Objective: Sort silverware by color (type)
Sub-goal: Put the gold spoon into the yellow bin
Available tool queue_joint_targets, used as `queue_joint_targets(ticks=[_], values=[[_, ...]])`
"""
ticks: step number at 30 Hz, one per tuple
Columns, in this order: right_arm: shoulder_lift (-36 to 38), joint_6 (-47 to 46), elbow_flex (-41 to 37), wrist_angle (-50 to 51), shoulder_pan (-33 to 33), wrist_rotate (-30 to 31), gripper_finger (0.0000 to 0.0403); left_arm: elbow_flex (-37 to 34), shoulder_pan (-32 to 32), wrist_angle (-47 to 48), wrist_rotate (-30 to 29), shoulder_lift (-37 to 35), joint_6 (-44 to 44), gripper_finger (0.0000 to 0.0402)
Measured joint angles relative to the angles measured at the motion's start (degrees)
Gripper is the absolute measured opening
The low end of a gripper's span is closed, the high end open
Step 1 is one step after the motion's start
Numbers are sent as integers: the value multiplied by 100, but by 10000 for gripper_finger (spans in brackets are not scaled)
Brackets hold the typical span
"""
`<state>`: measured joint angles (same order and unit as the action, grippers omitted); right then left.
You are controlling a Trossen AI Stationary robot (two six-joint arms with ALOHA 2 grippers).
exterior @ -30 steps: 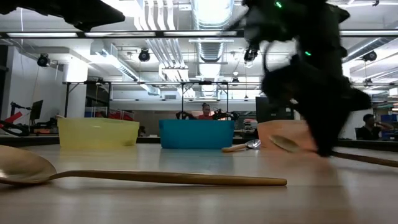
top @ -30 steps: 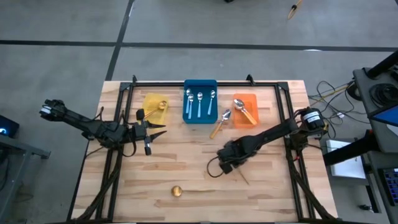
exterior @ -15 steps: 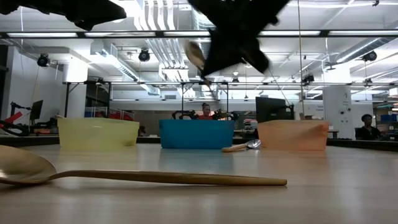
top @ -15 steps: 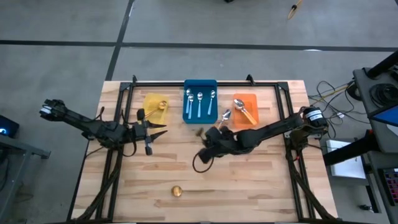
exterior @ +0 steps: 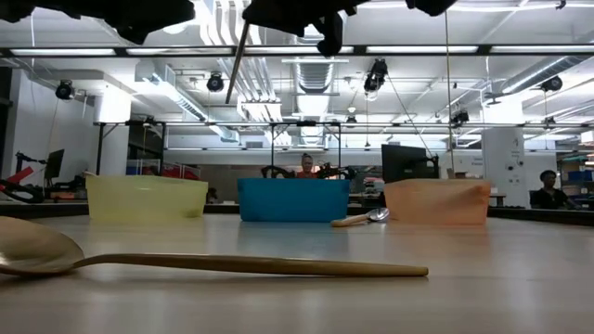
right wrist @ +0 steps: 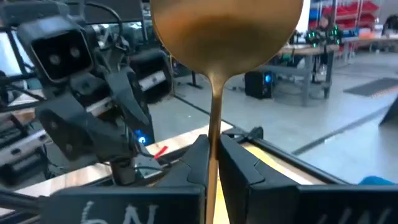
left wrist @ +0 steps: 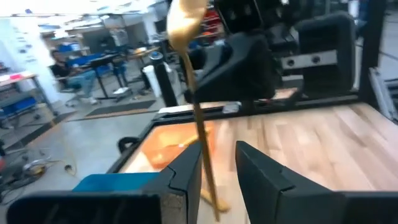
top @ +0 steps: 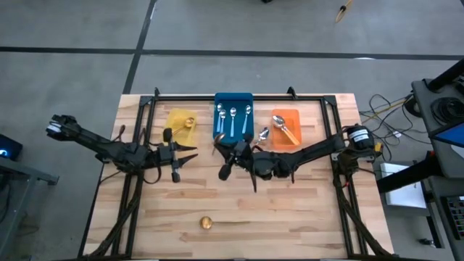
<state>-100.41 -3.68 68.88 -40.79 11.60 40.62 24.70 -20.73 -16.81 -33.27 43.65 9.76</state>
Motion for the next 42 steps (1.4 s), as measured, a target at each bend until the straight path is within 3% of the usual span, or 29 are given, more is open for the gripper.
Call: queue_joint_targets(ticks=[5, 12, 20, 35, 38, 42], values=[[-1, 104, 0, -69, -25, -9, 13, -1, 11, -153, 279, 339, 80, 111], [-1, 76, 0, -175, -23, -56, 13, -1, 57, -1254, -190, 994, 534, 163], [-1, 80, 0, -380, -29, -201, 13, -1, 139, -2288, -354, 1608, 859, 175], [-1, 325, 0, -1140, -43, -472, 13, -5, 525, -3283, 28, 2340, 595, 152], [-1, 297, 0, -1155, -54, -464, 13, -5, 548, -3441, 23, 2462, 623, 126], [-1, 325, 0, -1188, -57, -455, 13, -5, 629, -3485, 0, 2538, 563, 58]])
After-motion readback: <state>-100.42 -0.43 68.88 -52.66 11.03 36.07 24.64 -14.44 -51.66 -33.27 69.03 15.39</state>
